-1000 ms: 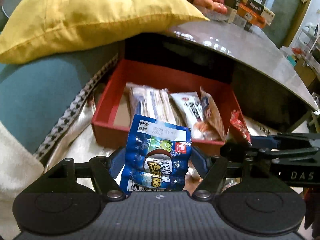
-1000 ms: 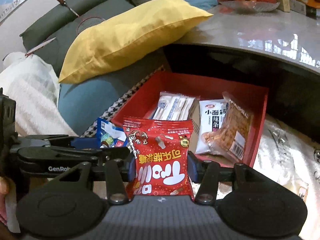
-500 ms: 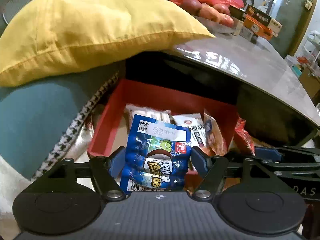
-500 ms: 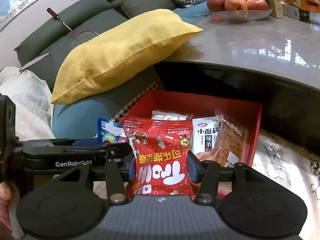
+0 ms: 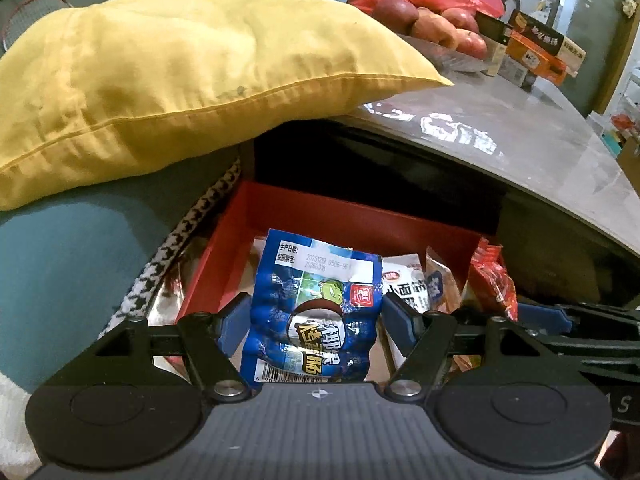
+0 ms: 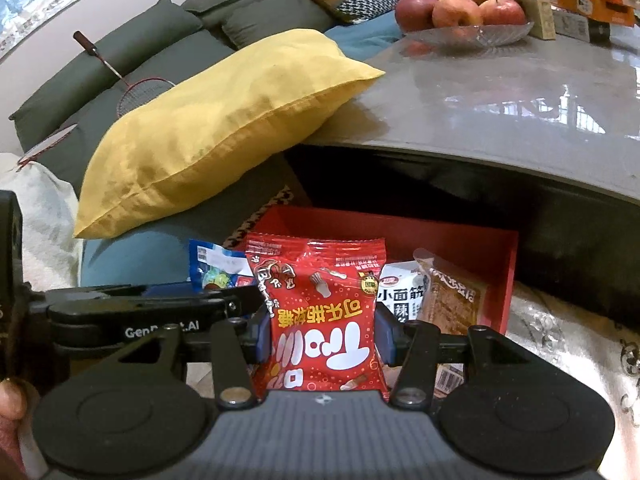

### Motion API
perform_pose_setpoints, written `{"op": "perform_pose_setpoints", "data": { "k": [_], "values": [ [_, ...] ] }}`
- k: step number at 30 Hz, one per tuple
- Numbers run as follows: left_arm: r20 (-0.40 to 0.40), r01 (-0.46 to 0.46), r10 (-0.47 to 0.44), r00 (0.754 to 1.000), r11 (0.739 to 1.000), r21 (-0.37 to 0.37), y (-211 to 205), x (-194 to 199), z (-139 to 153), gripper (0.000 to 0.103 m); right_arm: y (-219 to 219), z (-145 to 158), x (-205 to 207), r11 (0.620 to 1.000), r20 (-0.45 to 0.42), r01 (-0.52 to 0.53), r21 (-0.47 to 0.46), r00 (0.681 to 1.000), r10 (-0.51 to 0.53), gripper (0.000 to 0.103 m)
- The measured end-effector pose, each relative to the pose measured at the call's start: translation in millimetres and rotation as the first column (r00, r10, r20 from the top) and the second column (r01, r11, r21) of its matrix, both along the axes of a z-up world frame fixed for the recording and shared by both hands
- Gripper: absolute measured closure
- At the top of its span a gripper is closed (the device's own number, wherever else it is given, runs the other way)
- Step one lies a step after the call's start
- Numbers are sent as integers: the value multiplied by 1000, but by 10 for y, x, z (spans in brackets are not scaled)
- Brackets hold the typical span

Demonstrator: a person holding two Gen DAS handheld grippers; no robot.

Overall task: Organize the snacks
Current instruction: 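Lift the Trolli bag and sausage pack with both grippers and carry them over the red tray, then open both grippers to drop the Trolli bag and sausage pack into the tray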

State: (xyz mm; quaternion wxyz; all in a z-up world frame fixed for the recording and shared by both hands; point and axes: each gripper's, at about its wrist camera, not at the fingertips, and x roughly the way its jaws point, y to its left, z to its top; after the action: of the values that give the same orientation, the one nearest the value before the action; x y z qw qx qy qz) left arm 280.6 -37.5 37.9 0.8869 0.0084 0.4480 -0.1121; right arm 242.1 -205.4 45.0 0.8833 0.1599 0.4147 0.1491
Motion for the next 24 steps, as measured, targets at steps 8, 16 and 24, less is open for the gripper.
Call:
{"op": "perform_pose_setpoints", "data": {
  "k": [8, 16, 24],
  "values": [
    [-8, -13, 13, 1000, 999, 31, -36, 87, -92, 27, -61, -84, 116, 1000, -12, 17, -18, 1000, -17, 58],
    [-18, -27, 28, 999, 999, 38, -66, 169, -161, 27, -66, -198, 220, 999, -32, 22, -33, 999, -23, 58],
    [-34, -44, 46, 998, 998, 49, -97, 237, -243, 26, -58, -305, 306, 998, -48, 20, -57, 999, -23, 58]
  ]
}}
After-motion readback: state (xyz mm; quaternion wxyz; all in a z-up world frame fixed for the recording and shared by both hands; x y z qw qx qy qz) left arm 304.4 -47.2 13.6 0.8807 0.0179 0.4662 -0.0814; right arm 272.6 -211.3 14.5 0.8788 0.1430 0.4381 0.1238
